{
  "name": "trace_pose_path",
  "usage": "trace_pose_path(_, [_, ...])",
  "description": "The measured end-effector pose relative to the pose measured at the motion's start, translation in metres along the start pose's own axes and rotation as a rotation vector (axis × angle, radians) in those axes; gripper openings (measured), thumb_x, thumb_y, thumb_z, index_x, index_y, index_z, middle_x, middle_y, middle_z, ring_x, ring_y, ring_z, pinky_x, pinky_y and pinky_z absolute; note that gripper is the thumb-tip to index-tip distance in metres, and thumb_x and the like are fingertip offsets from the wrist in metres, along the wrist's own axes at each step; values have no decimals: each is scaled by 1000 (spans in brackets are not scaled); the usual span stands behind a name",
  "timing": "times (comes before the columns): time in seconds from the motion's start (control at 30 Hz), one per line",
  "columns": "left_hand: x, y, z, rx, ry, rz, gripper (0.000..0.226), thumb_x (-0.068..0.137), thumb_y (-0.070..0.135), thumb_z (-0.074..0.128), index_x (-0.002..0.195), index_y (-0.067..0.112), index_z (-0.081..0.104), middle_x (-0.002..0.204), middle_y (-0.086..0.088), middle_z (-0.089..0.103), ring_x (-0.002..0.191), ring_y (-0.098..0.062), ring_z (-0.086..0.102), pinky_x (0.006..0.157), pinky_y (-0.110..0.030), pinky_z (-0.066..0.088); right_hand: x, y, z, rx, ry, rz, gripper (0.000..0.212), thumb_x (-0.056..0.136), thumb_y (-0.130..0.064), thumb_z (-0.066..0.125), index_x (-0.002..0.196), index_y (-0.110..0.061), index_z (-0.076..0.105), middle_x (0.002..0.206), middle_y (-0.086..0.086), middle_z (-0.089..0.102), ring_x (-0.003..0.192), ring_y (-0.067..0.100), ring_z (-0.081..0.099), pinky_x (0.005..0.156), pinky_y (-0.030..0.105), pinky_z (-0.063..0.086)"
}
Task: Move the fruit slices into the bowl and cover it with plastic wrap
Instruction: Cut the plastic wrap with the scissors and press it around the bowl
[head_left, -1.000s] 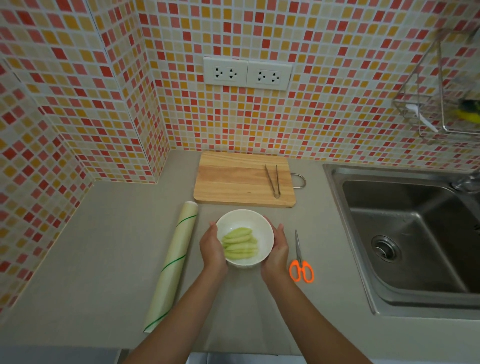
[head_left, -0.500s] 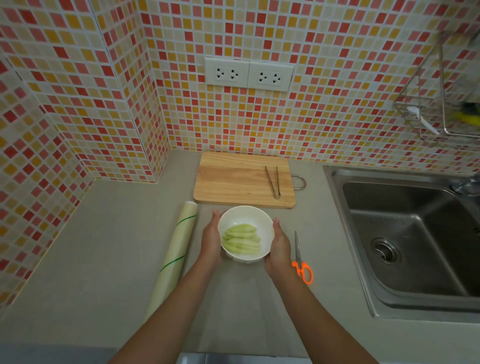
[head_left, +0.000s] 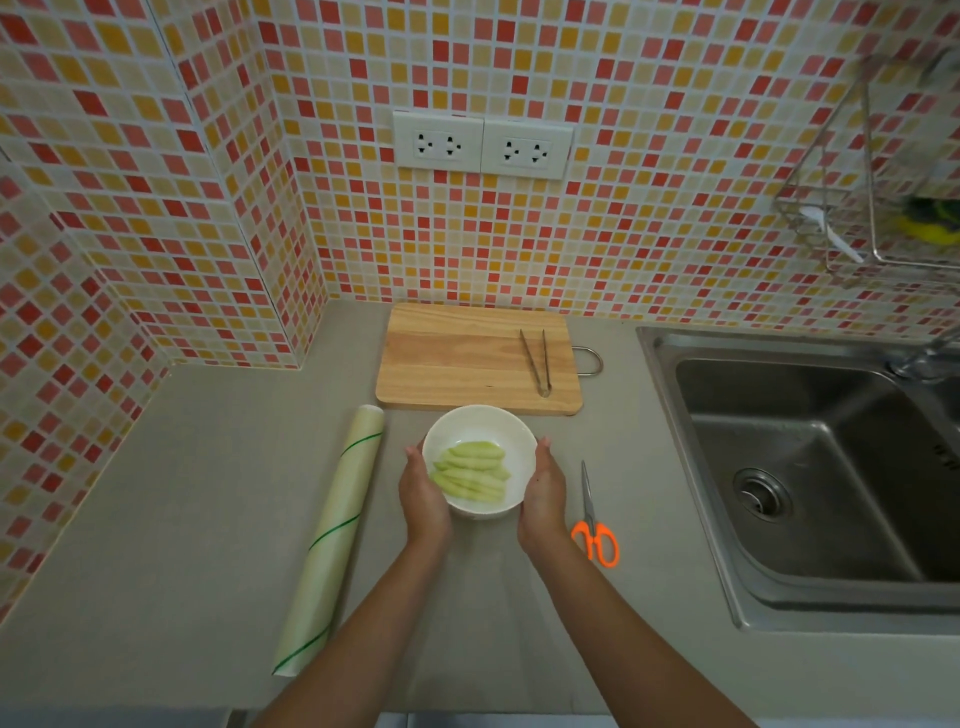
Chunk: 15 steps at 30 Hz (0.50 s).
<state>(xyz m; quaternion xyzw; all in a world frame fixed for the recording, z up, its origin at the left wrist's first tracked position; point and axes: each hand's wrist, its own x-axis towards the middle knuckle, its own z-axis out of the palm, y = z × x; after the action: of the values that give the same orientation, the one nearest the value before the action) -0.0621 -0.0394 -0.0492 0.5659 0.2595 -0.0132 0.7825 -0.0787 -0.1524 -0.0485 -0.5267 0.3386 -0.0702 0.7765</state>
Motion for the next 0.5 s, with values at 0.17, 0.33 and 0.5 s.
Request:
trace_pose_path(0.17, [13, -7, -3, 139, -64, 43, 44, 104, 28, 31, 114, 3, 67, 91, 0, 69, 80, -4, 61, 54, -3, 45, 12, 1, -4, -87, -7, -11, 37, 100, -42, 37, 92, -22, 68, 97, 3, 71, 92, 17, 65, 79, 30, 51])
trace_pose_path(0.33, [25, -7, -7, 182, -146, 34, 42, 103, 27, 33, 114, 5, 67, 101, -4, 71, 90, -14, 63, 67, -16, 50, 23, 1, -2, -111, -14, -7, 36, 100, -39, 37, 91, -23, 68, 95, -1, 70, 92, 16, 64, 79, 29, 49])
trace_pose_path(0.5, [30, -7, -10, 199, -163, 18, 36, 101, 24, 37, 109, 10, 69, 92, 4, 71, 86, -10, 64, 68, -18, 49, 28, 4, -3, -121, -29, -13, 35, 101, -35, 37, 90, -24, 68, 95, -1, 70, 91, 16, 64, 80, 31, 49])
